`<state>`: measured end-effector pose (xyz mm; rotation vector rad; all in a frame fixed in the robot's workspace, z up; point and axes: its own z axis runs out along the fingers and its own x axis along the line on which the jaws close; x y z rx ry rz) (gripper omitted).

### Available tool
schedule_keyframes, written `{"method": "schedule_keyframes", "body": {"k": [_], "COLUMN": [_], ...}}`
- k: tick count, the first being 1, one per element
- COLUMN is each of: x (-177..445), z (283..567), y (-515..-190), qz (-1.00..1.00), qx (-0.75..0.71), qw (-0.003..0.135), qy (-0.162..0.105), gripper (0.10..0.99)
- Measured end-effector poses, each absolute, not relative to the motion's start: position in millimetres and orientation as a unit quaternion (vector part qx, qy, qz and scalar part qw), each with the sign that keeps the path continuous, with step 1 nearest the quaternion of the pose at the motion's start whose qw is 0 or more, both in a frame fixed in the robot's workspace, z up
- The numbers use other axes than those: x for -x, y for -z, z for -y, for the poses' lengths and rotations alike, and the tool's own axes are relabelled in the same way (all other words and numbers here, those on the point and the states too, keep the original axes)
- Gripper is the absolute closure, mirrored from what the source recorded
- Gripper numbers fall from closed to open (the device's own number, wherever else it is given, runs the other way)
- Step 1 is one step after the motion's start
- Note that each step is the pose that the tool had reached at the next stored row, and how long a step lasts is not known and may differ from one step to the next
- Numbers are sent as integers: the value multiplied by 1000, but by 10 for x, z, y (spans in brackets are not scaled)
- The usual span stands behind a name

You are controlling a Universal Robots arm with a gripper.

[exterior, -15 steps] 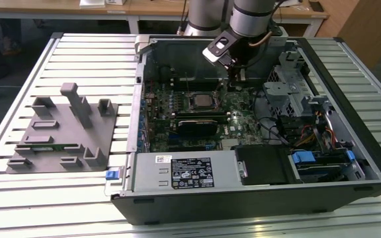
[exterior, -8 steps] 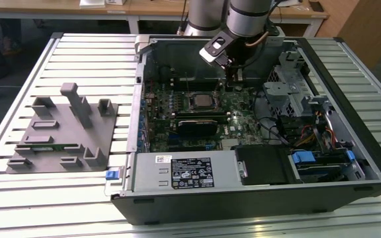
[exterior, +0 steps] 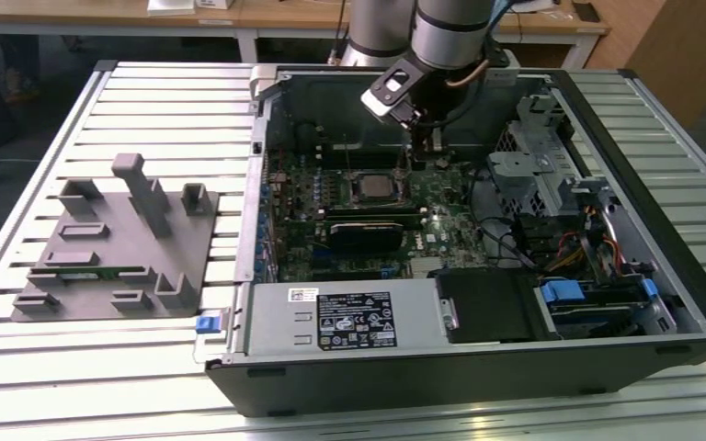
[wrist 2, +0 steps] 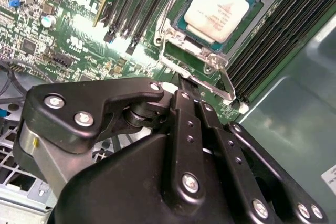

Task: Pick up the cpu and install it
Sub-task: 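Close the cpu cover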

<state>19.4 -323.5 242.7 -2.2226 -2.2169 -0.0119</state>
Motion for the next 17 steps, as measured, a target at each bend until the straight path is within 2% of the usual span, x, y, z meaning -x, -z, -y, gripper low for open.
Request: {"method": "schedule_keyframes", "body": {"k": [17], "x": [-34], "z": [3236], "y": [-2347], "qz": [706], "qx": [708], "qw": [1], "qy": [4], "gripper": [980]}}
